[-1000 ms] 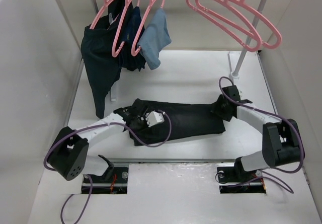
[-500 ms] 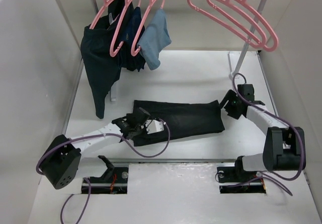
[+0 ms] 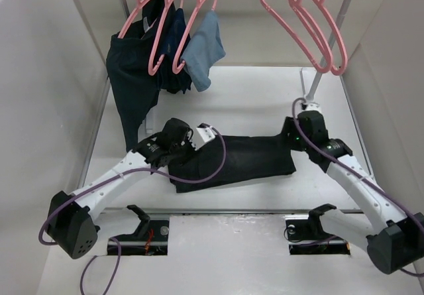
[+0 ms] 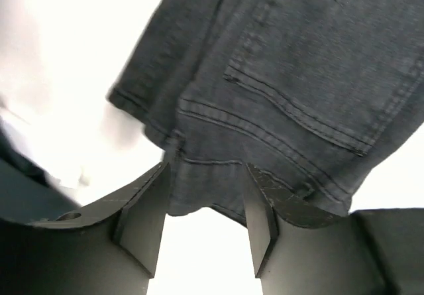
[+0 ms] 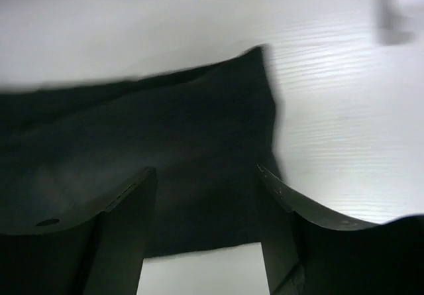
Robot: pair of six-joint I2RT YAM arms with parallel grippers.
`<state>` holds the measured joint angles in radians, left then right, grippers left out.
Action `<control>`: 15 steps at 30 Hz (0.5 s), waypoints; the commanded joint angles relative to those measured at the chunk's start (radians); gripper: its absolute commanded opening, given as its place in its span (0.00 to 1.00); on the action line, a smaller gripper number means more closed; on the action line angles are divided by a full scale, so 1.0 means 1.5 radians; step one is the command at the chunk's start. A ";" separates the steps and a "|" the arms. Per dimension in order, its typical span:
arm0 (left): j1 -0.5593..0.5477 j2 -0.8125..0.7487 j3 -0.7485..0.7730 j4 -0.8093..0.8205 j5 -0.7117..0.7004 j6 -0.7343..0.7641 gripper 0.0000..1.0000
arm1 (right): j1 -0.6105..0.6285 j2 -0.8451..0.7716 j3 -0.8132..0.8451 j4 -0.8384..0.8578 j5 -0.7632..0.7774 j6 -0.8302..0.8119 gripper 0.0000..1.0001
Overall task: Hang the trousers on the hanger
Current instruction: Pick up the hanger from the clothesline.
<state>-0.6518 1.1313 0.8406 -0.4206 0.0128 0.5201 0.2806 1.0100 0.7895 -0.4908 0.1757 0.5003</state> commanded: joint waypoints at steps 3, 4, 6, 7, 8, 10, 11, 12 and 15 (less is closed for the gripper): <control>0.024 -0.020 0.001 -0.005 0.035 -0.072 0.45 | 0.203 -0.028 0.149 -0.049 -0.062 -0.201 0.65; 0.035 -0.020 0.012 -0.005 0.035 -0.078 0.45 | 0.232 -0.015 0.182 -0.065 -0.050 -0.213 0.66; 0.056 -0.020 0.019 0.001 0.043 -0.085 0.45 | 0.266 0.033 0.322 -0.129 -0.025 -0.230 0.66; 0.064 -0.020 0.019 0.001 0.050 -0.093 0.45 | 0.266 0.054 0.378 -0.146 0.003 -0.230 0.66; 0.071 -0.020 0.019 0.008 0.050 -0.093 0.45 | 0.266 0.074 0.492 -0.159 0.030 -0.237 0.66; 0.091 -0.020 0.019 0.014 0.058 -0.100 0.45 | 0.258 0.136 0.597 -0.167 0.084 -0.244 0.78; 0.091 -0.020 0.027 0.014 0.058 -0.100 0.45 | 0.211 0.159 0.646 -0.167 0.099 -0.245 0.80; 0.100 -0.020 0.027 0.014 0.065 -0.100 0.45 | 0.179 0.183 0.739 -0.167 0.073 -0.245 0.80; 0.114 -0.020 0.033 0.014 0.073 -0.106 0.45 | 0.085 0.299 0.889 -0.167 0.008 -0.245 0.80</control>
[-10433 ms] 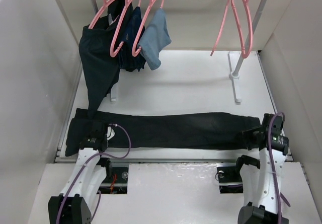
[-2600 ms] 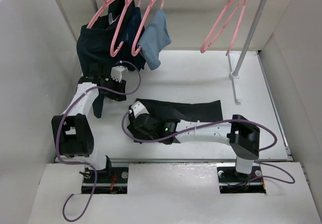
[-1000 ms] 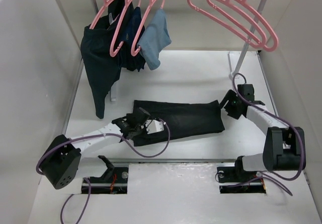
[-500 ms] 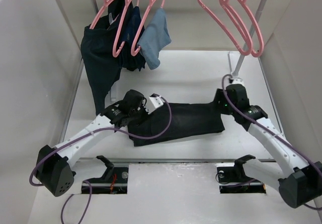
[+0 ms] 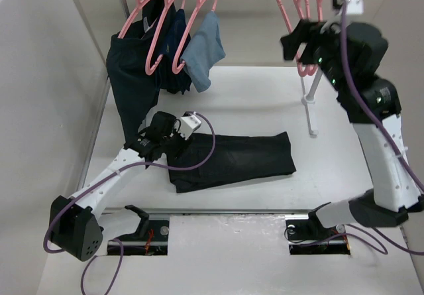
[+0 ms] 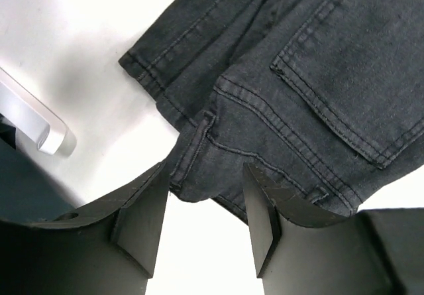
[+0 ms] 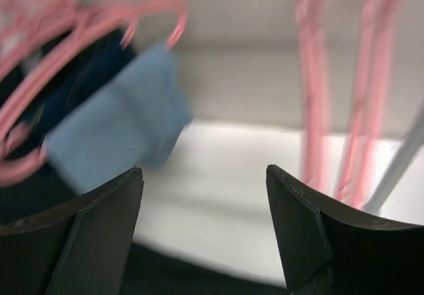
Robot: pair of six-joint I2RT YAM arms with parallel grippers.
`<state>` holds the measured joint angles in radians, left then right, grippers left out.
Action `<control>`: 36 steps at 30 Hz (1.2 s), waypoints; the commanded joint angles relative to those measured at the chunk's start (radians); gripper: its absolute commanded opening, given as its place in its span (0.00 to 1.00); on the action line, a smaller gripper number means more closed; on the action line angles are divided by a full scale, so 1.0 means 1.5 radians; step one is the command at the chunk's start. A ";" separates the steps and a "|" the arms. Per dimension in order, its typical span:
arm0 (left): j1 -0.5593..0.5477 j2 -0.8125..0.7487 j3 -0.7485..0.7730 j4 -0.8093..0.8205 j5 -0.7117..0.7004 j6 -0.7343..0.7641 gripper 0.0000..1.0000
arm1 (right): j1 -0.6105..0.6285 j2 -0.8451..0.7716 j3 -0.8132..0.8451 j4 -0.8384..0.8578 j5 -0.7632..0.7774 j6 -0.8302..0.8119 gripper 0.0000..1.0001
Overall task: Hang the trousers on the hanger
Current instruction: Pick up the hanger from the clothesline.
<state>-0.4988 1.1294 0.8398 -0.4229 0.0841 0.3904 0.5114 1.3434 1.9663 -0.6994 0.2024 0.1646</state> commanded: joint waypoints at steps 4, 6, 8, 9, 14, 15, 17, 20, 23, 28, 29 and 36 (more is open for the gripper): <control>0.028 -0.019 0.039 0.016 0.032 -0.020 0.45 | -0.136 0.127 0.192 0.002 0.005 -0.005 0.77; 0.041 -0.019 0.032 0.016 0.039 -0.026 0.45 | -0.165 0.133 0.199 0.026 0.005 0.013 0.72; 0.048 -0.025 0.025 0.016 0.039 -0.026 0.46 | -0.204 0.133 0.186 0.055 0.005 0.013 0.67; 0.048 -0.032 0.025 0.016 0.039 -0.026 0.47 | -0.216 0.133 0.186 0.061 -0.004 0.013 0.66; 0.048 -0.038 0.011 0.022 0.045 -0.026 0.47 | -0.296 0.185 0.186 0.049 -0.084 0.019 0.66; 0.048 -0.038 0.011 0.022 0.045 -0.026 0.47 | -0.302 0.192 0.186 0.049 -0.084 0.019 0.66; 0.048 -0.032 0.011 0.022 0.045 -0.026 0.47 | -0.313 0.202 0.165 0.064 -0.141 0.027 0.66; 0.048 -0.032 0.011 0.022 0.045 -0.026 0.47 | -0.321 0.202 0.123 0.119 -0.207 0.041 0.66; 0.048 -0.026 0.011 0.022 0.045 -0.026 0.47 | -0.321 0.195 0.103 0.165 -0.234 0.081 0.73; 0.054 -0.032 0.011 0.022 0.045 -0.020 0.47 | -0.346 0.195 0.090 0.215 -0.302 0.158 0.76; 0.054 -0.032 0.005 0.022 0.045 -0.020 0.47 | -0.346 0.195 0.090 0.215 -0.308 0.165 0.76; 0.060 -0.038 -0.002 0.022 0.045 -0.020 0.47 | -0.352 0.160 0.005 0.290 -0.339 0.234 0.70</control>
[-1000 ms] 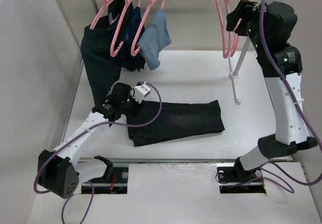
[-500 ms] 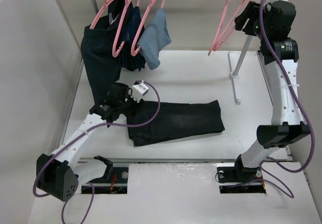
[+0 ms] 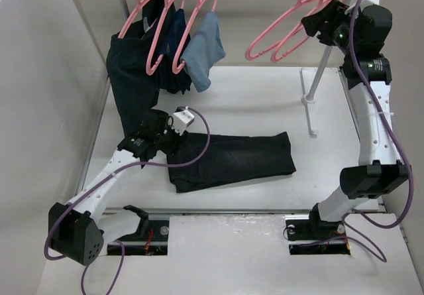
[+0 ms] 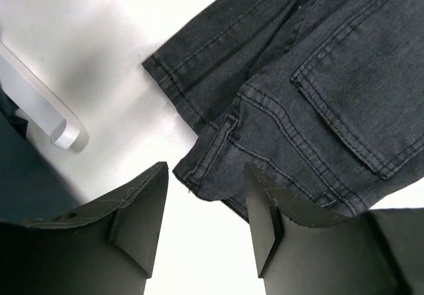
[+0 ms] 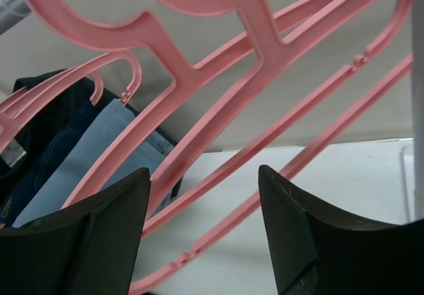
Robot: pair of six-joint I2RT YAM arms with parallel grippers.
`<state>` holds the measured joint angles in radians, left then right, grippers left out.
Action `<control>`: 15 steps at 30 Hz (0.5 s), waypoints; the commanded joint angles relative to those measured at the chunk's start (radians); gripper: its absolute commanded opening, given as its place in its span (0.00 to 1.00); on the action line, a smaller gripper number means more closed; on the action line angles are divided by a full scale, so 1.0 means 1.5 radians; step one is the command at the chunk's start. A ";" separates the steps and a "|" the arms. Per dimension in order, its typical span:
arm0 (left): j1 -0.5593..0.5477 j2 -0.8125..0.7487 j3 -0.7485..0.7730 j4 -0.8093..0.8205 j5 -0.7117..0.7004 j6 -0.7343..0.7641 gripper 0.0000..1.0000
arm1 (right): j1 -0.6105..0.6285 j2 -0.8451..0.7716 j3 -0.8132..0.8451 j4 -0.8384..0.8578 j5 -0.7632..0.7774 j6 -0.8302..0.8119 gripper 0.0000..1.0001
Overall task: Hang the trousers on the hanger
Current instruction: Pick up the hanger from the clothesline.
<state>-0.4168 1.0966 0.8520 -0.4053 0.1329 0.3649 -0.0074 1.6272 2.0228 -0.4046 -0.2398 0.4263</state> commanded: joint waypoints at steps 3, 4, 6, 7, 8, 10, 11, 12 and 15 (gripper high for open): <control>0.006 -0.009 -0.010 0.010 0.019 -0.003 0.47 | -0.013 -0.012 -0.021 0.112 -0.087 0.102 0.78; 0.006 -0.003 -0.010 0.010 0.019 -0.003 0.47 | -0.013 0.009 -0.013 0.112 -0.096 0.130 0.81; 0.006 0.003 -0.002 0.010 0.019 -0.003 0.47 | -0.013 0.027 0.000 0.112 -0.103 0.150 0.81; 0.006 0.003 -0.002 0.010 0.019 -0.003 0.47 | -0.013 0.036 0.006 0.112 -0.093 0.163 0.81; 0.006 0.003 -0.002 0.010 0.019 -0.003 0.47 | -0.013 0.036 0.006 0.112 -0.083 0.163 0.81; 0.006 0.003 -0.002 0.010 0.019 -0.003 0.47 | -0.013 0.042 0.007 0.106 -0.074 0.172 0.75; 0.006 0.003 -0.002 0.010 0.019 -0.003 0.47 | -0.013 0.048 0.007 0.115 -0.082 0.179 0.59; 0.006 0.003 -0.002 0.010 0.019 -0.003 0.47 | -0.020 0.058 0.007 0.115 -0.099 0.189 0.50; 0.006 0.003 -0.002 0.010 0.019 0.003 0.47 | -0.020 0.069 0.007 0.121 -0.115 0.205 0.07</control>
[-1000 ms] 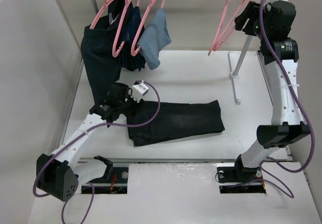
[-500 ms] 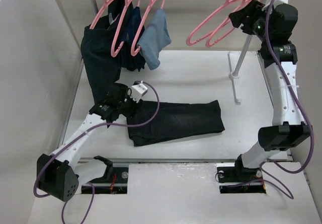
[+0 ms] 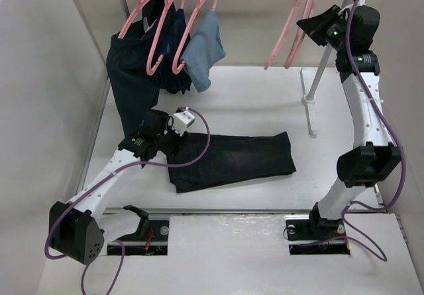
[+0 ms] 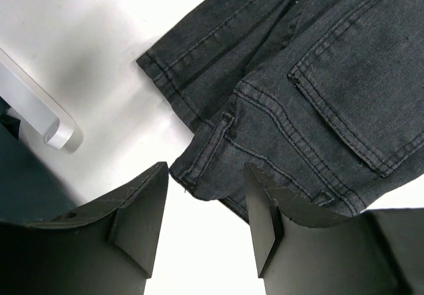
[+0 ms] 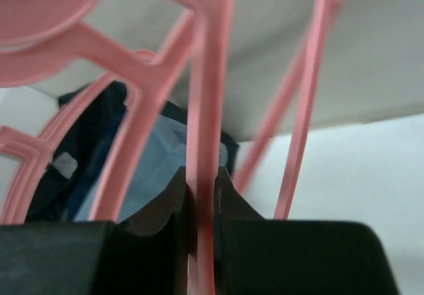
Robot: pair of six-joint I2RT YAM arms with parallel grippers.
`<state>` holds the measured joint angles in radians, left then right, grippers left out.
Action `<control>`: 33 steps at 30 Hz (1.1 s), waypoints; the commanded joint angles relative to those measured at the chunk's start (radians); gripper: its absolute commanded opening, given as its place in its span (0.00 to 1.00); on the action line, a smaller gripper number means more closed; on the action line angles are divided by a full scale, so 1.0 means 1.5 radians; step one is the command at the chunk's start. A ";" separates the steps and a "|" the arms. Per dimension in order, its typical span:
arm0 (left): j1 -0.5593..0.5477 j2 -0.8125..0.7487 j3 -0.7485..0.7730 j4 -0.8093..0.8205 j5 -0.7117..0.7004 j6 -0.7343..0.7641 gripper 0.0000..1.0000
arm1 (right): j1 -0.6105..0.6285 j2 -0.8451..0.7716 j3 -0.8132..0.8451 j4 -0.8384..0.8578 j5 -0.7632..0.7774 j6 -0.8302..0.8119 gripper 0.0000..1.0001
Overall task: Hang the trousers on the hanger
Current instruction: Pick up the hanger from the clothesline.
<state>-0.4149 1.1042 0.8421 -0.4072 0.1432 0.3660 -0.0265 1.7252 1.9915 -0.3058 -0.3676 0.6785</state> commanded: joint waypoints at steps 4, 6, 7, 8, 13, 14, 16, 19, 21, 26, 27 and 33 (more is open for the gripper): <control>0.005 -0.002 0.004 0.006 0.012 0.002 0.47 | -0.007 -0.025 -0.005 0.090 -0.036 0.052 0.00; 0.005 -0.008 0.004 0.006 0.012 0.002 0.47 | -0.007 -0.047 -0.012 0.090 -0.030 0.045 0.00; 0.005 -0.008 0.004 0.006 0.012 0.002 0.47 | -0.007 -0.055 -0.018 0.090 -0.030 0.037 0.00; 0.005 -0.008 0.004 0.006 0.012 0.002 0.47 | -0.007 -0.063 -0.018 0.090 -0.030 0.028 0.00; 0.005 -0.008 0.004 0.006 0.012 0.002 0.47 | 0.006 -0.162 -0.091 0.081 -0.022 -0.046 0.00; 0.005 -0.008 0.004 0.006 0.012 0.002 0.47 | 0.006 -0.178 -0.104 0.071 -0.016 -0.058 0.00; 0.005 -0.008 0.010 0.006 0.012 0.002 0.47 | 0.022 -0.215 -0.151 0.037 0.014 -0.084 0.00; 0.005 -0.008 0.010 0.006 0.012 0.002 0.47 | 0.022 -0.297 -0.255 0.022 0.040 -0.110 0.00; 0.005 -0.008 0.010 0.006 0.012 0.002 0.47 | 0.022 -0.355 -0.314 0.015 0.048 -0.125 0.00; 0.005 0.005 0.026 0.006 0.018 0.002 0.47 | 0.022 -0.462 -0.514 -0.023 0.063 -0.151 0.00; 0.005 0.005 0.026 0.006 0.018 0.002 0.47 | 0.022 -0.507 -0.548 -0.023 0.056 -0.143 0.00; 0.005 0.005 0.040 -0.001 0.039 0.002 0.47 | 0.044 -0.680 -0.786 -0.039 0.076 -0.091 0.00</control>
<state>-0.4145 1.1172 0.8513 -0.4122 0.1619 0.3668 0.0116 0.8074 0.8970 -0.3786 -0.2840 0.5152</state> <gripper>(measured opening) 0.462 0.250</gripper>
